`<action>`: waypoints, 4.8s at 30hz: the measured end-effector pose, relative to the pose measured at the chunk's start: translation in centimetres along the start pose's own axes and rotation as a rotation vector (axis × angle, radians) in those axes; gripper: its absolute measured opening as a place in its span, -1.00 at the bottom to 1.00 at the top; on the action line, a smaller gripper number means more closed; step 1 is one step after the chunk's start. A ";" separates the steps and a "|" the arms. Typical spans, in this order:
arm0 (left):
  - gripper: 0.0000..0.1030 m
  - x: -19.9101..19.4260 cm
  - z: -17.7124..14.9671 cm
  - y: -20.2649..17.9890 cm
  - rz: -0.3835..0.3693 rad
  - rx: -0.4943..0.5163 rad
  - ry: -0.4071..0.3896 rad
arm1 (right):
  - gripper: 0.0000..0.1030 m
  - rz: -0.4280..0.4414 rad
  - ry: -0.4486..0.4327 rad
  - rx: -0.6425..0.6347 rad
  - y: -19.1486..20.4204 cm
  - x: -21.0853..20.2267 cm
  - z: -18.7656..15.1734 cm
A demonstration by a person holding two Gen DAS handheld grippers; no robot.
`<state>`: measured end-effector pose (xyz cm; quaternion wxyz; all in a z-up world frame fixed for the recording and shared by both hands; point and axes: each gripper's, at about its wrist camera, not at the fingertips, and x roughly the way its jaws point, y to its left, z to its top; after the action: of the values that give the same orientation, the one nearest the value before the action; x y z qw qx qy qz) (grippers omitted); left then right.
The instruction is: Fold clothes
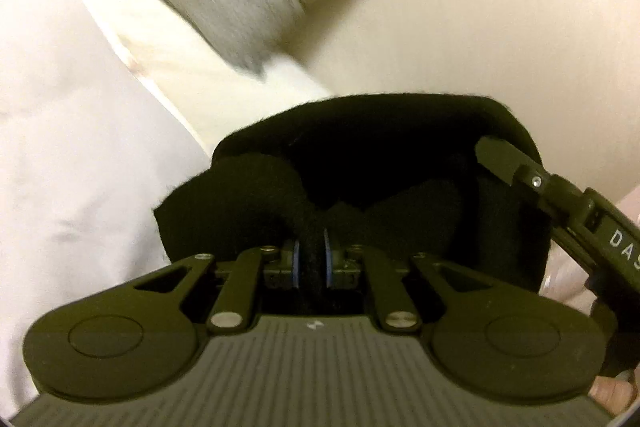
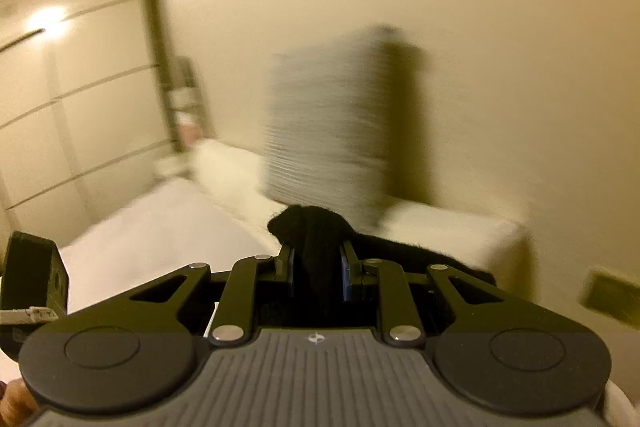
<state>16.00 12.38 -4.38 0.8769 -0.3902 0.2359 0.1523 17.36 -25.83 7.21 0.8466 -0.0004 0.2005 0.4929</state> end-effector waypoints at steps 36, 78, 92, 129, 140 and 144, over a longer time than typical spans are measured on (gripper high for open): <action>-0.60 -59.8 -19.6 30.8 0.898 -0.623 -0.337 | 0.59 0.652 0.760 -0.242 58.4 2.0 -18.5; -0.18 -52.7 -23.9 16.3 1.173 -0.613 -0.333 | 0.73 0.775 0.790 -0.381 48.6 -1.2 -18.0; -0.08 -56.0 -25.2 21.7 1.127 -0.640 -0.347 | 0.73 0.705 0.801 -0.407 53.0 0.6 -20.1; -0.01 -67.0 -41.7 53.0 0.857 -0.843 0.130 | 0.63 0.473 1.105 -0.415 76.4 3.0 -49.1; -0.01 -66.7 -41.8 53.4 0.870 -0.863 0.150 | -0.75 0.498 1.028 -0.216 72.4 4.7 -44.2; -0.01 -65.8 -40.5 53.1 0.859 -0.832 0.151 | -0.81 0.379 0.905 -0.129 64.7 5.1 -36.4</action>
<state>-75.35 10.78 -25.49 0.4912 -0.5801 0.3548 0.5444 -46.78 4.50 -15.22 0.5682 -0.2304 0.5139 0.5999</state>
